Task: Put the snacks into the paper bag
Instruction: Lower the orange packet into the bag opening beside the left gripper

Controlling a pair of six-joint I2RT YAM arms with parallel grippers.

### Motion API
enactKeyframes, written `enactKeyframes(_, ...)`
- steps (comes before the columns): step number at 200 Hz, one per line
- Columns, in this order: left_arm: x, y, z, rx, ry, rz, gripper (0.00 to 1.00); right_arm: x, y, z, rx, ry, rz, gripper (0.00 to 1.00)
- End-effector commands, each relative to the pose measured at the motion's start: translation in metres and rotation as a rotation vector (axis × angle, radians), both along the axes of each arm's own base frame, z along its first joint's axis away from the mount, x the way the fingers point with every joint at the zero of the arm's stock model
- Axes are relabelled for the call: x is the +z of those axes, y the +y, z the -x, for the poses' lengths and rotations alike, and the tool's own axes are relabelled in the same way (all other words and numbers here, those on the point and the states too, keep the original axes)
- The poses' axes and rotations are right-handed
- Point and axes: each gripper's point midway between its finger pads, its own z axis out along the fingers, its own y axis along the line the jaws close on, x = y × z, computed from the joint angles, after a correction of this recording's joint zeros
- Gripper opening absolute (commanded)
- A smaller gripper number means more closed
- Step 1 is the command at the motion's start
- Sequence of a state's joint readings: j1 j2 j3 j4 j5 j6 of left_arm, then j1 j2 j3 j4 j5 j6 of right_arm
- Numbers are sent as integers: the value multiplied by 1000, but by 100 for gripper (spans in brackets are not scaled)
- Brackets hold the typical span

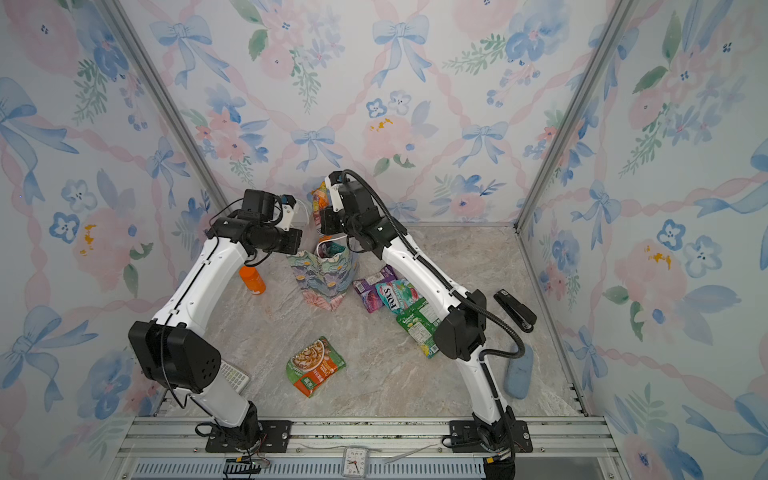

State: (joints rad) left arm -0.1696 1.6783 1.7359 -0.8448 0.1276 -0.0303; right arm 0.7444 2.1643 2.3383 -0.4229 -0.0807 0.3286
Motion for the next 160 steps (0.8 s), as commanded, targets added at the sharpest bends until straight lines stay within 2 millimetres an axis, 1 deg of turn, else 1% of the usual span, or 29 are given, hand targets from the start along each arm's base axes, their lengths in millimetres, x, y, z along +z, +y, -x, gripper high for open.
enactKeyframes(1,3,2,11,3,12,12,0,59,-7,23,16,-108,-97,0)
enactKeyframes(32,3,1,11,1,11,13,0,66,-12,32,14,-120,-107,0)
enactKeyframes(49,3,2,11,3,12,11,0,65,-12,35,17,-113,-113,0)
enactKeyframes(122,2,2,10,2,14,12,0,43,-11,38,12,-33,-150,0)
enactKeyframes(160,2,2,10,3,13,11,0,35,-12,40,3,-9,-172,0)
